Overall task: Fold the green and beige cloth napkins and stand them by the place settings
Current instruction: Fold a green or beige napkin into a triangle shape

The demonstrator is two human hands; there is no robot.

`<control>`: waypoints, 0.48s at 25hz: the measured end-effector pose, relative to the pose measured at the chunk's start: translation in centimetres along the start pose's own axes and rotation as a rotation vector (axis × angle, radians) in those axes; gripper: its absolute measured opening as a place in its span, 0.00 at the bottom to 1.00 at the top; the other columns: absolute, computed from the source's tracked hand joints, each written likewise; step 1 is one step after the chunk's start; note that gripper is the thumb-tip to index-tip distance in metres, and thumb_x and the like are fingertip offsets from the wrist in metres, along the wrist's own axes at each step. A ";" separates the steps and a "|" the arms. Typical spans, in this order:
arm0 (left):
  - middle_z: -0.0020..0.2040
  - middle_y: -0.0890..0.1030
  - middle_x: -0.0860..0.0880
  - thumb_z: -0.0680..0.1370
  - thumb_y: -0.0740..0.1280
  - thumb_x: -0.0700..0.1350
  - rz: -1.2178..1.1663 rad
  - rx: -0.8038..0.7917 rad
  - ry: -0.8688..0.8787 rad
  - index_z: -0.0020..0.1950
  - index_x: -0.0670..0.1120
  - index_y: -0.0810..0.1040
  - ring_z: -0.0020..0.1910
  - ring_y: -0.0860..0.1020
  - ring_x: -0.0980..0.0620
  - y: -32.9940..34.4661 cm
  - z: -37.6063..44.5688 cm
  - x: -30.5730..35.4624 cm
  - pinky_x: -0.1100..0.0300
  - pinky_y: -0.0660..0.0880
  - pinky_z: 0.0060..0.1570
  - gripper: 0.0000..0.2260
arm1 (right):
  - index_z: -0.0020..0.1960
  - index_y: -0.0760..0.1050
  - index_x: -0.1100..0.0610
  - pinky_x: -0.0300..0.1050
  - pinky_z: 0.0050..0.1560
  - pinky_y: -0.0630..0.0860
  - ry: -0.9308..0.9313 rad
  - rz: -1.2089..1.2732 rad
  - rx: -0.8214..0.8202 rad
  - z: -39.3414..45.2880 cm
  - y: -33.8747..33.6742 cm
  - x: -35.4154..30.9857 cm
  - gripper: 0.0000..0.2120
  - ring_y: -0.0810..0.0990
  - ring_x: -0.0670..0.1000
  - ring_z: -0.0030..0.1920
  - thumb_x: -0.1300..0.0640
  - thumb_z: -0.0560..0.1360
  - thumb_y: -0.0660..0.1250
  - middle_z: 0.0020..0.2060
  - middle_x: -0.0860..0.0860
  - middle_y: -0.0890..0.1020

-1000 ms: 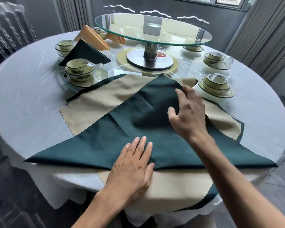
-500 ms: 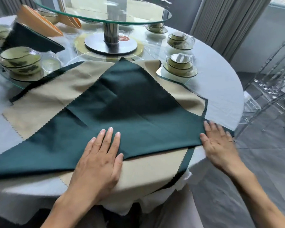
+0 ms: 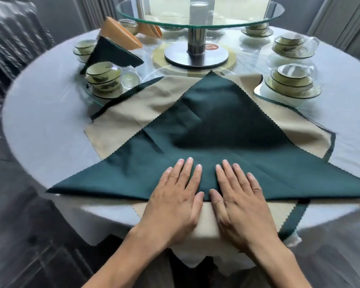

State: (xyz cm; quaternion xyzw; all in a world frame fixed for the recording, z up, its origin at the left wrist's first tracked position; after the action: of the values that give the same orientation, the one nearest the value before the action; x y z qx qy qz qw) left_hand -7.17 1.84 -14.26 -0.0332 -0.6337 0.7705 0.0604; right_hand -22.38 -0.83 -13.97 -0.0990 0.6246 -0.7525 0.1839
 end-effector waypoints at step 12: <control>0.79 0.43 0.63 0.77 0.39 0.69 -0.223 -0.162 -0.312 0.77 0.64 0.47 0.77 0.38 0.65 -3.5 -11.1 -19.9 0.59 0.37 0.77 0.29 | 0.77 0.62 0.55 0.50 0.72 0.51 0.016 -0.005 0.009 0.1 1.1 0.8 0.31 0.62 0.53 0.74 0.41 0.78 0.47 0.76 0.51 0.64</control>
State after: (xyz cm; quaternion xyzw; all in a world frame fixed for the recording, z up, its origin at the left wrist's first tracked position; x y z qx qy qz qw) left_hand 14.09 10.62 -13.44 0.1522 -0.6950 0.7014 0.0437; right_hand -22.88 -1.36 -15.13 -0.0935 0.6223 -0.7566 0.1775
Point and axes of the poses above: each hand's wrist, its own z-axis towards the middle knuckle, its own y-axis out of the palm, x = y × z, the point moved 2 cm from there along z, towards the middle knuckle
